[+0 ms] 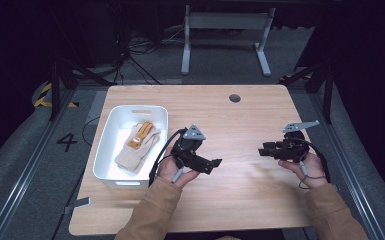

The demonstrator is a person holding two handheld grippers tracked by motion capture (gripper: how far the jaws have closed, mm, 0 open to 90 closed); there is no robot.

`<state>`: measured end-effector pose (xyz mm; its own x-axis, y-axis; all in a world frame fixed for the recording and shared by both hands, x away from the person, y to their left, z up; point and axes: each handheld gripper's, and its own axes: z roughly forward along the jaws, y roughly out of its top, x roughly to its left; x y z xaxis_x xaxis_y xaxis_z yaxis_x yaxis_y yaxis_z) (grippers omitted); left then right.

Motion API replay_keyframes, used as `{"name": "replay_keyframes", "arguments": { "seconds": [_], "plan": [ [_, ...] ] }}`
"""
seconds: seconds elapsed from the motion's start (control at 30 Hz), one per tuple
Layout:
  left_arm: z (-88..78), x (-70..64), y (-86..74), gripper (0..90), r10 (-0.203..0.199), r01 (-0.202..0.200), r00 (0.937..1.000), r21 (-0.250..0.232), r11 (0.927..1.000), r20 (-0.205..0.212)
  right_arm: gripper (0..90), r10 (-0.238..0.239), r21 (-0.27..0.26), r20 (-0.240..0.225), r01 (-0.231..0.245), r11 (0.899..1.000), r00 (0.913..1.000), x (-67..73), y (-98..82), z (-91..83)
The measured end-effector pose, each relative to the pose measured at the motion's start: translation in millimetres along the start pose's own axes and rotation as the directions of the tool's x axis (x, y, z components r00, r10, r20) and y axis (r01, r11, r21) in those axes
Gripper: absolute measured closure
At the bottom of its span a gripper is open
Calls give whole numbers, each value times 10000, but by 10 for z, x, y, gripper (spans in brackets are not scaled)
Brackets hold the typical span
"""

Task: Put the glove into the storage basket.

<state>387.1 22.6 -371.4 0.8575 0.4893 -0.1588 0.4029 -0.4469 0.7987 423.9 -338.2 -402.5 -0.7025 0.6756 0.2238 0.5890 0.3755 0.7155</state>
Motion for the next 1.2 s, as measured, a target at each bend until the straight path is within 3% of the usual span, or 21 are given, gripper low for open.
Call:
{"name": "replay_keyframes", "arguments": {
  "seconds": [0.1, 0.23, 0.4, 0.57, 0.73, 0.97, 1.07, 1.13, 1.2],
  "plan": [
    [33, -10, -60, 75, 209, -210, 9997, 90, 9997, 162, 561, -9, -4, -12, 9, 10000, 10000, -7, -2, 1],
    [86, -5, -117, 83, 101, -114, 9995, 424, 9990, 295, 561, 34, -38, -31, -34, 10000, 10000, -14, -7, -2],
    [118, -61, -195, 81, 583, -610, 9976, 738, 9954, 374, 561, -73, -88, -90, 72, 9999, 9999, 8, -2, -8],
    [212, -54, -316, 79, 481, -542, 9965, 904, 9944, 682, 561, -147, -9, -72, 146, 9999, 9999, 7, -7, 5],
    [318, -88, -373, 78, 485, -523, 9984, 1522, 9870, 288, 557, -250, -67, -97, 250, 9997, 9996, 6, -7, 4],
    [426, -165, -492, 76, 611, -683, 9971, 1825, 9808, 447, 555, -155, -9, -85, 155, 9999, 9998, -21, -23, 25],
    [459, -204, -533, 83, 701, -747, 9970, 1642, 9836, 332, 555, -181, -4, -90, 181, 9998, 9998, -14, -26, 37],
    [504, -208, -564, 83, 812, -861, 9961, 1926, 9775, 334, 555, -207, 18, -93, 207, 9998, 9997, -16, -29, 46],
    [540, -205, -603, 83, 741, -799, 9966, 1963, 9773, 369, 555, -224, 21, -106, 224, 9997, 9997, -19, -37, 59]
  ]
}}
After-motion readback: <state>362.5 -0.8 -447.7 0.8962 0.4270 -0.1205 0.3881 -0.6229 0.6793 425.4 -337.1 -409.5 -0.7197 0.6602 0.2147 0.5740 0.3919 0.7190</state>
